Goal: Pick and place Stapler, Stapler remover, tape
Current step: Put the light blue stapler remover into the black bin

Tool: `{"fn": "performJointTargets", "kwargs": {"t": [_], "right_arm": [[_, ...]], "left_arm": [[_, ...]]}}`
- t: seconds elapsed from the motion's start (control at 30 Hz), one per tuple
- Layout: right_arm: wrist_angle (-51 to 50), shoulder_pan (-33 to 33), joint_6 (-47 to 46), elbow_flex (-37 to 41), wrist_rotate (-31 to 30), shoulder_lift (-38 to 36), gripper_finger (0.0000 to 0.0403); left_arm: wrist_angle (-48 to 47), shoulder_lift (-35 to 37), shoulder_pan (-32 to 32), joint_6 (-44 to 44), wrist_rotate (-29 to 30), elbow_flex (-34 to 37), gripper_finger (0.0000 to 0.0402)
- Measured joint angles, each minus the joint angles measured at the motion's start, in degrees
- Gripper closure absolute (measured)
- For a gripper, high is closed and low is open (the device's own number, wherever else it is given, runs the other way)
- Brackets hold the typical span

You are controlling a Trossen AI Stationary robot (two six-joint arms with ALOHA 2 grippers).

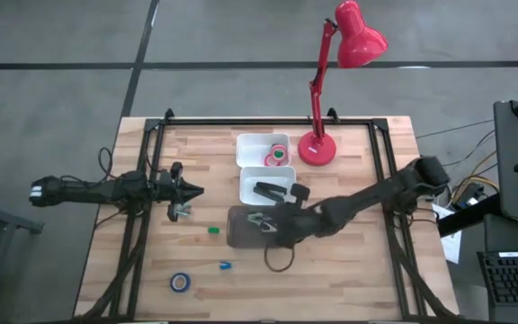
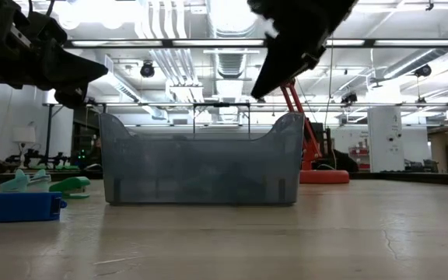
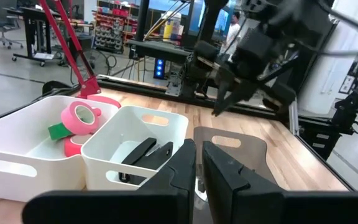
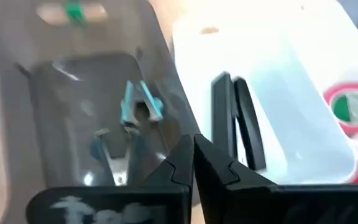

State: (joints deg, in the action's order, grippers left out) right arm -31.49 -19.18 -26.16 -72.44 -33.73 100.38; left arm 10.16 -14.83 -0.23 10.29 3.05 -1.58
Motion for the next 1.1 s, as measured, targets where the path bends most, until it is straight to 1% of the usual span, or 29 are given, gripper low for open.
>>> {"fn": "performJointTargets", "kwargs": {"t": [0.07,0.17,0.27,0.33,0.4,0.47,0.53,0.6,0.7,0.83,0.93,1.0,1.1], "right_arm": [[7.43,0.6,4.04,5.24,2.42,-4.12,0.0395],[20.15,1.85,10.37,13.82,8.69,-10.83,0.0395],[30.86,3.83,14.52,22.16,14.3,-17.34,0.0395],[36.23,5.54,16.44,27.36,18.22,-21.49,0.0395],[39.77,6.99,18.22,32.04,19.87,-25.48,0.0395],[40.7,8.41,19.84,36.09,19.18,-29.64,0.0394],[40.71,9.55,22.32,39.43,15.59,-33.98,0.0394],[40.94,10.07,21.96,42.89,12.53,-38.36,0.0394],[42.27,10.07,22.73,47.74,13.03,-44.13,0.0394],[44.0,10.51,24.75,52.77,16.83,-51.87,0.0394],[44.08,11.54,23.24,55.83,25.15,-57.2,0.0394],[44.12,12.13,22.37,57.75,28.88,-60.48,0.0394],[43.94,12.29,22.19,60.74,29.26,-65.38,0.0394]], "left_arm": [[-0.03,0.0,-0.02,0.01,0.0,0.01,0.0371],[-0.05,-0.02,0.0,0.0,0.01,0.0,0.0371],[-0.03,-0.02,-0.01,0.01,-0.01,-0.01,0.0371],[0.0,-0.02,-0.01,0.0,0.0,0.0,0.0371],[0.0,-0.02,-0.02,0.01,0.0,0.01,0.0371],[0.0,-0.02,-0.02,-0.01,0.0,-0.01,0.0371],[0.01,-0.02,0.0,0.0,0.0,0.0,0.0371],[0.03,-0.02,-0.01,-0.01,-0.02,0.0,0.0371],[0.04,-0.02,-0.02,0.0,0.0,0.01,0.0371],[0.04,0.0,-0.01,0.0,0.0,-0.01,0.0371],[0.05,0.0,0.0,0.01,-0.01,0.01,0.0371],[0.04,0.0,0.0,0.01,0.0,0.01,0.0371],[0.06,0.0,-0.01,0.0,-0.01,0.0,0.0371]]}}
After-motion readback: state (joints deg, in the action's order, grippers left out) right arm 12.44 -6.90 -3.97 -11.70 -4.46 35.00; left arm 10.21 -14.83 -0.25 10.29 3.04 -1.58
